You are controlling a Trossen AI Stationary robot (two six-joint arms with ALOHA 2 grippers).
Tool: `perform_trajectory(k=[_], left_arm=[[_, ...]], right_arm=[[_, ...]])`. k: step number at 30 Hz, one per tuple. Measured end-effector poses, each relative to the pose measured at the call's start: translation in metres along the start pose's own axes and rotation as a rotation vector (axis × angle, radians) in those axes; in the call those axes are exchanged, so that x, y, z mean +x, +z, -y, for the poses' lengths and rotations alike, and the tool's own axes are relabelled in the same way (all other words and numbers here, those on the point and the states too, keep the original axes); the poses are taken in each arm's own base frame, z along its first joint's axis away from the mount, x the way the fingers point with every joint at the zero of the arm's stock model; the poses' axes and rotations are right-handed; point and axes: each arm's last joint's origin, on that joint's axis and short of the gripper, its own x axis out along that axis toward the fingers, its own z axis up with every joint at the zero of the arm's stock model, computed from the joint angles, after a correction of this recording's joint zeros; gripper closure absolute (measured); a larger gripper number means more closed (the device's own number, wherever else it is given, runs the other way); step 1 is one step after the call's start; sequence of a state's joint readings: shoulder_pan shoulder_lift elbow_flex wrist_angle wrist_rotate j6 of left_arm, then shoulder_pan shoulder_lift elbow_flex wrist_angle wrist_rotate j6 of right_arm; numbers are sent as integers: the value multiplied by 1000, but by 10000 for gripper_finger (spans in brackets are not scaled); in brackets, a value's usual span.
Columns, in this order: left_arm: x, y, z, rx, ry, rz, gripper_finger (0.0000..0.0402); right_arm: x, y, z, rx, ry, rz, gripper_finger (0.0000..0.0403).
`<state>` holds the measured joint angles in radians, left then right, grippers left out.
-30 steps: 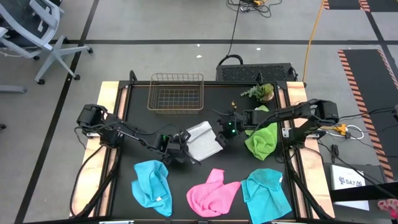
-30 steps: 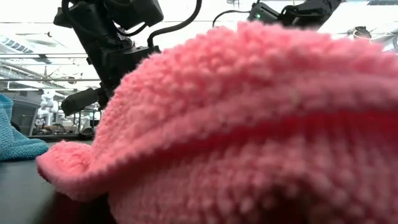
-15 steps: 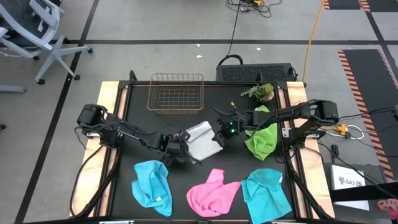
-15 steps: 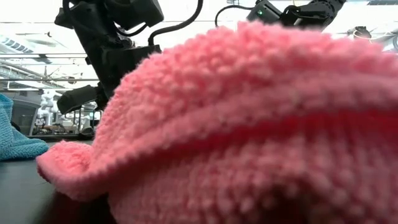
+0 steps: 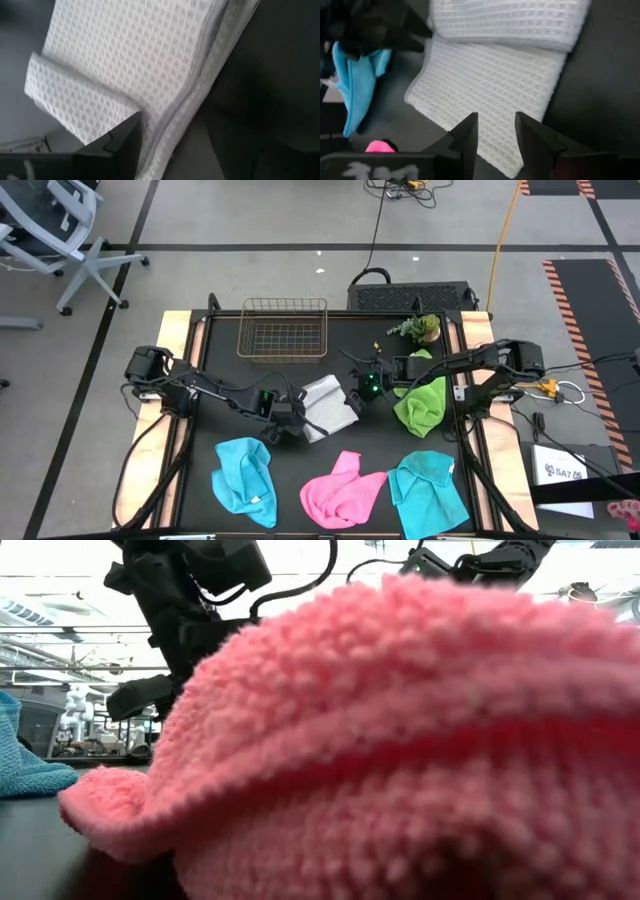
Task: Fold microfiber towels
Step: Put the gray microfiber cloth into the wire basket
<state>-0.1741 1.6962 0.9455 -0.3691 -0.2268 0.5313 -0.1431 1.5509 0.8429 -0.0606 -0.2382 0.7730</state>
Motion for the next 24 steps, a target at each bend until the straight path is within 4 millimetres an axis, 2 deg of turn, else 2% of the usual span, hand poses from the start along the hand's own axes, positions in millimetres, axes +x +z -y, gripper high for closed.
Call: perform_trajectory(k=[4,9,14,24], left_arm=[[0,3,0,27,12,28,178],[13,0,5,41,-2,-20,178],[26,1,10,54,11,-57,179],[28,1,11,4,32,-64,178]], right_arm=[[-1,3,3,22,-6,8,280],[-1,3,3,4,-12,13,275],[3,0,10,17,-63,33,253],[40,-5,29,93,-79,-4,216]])
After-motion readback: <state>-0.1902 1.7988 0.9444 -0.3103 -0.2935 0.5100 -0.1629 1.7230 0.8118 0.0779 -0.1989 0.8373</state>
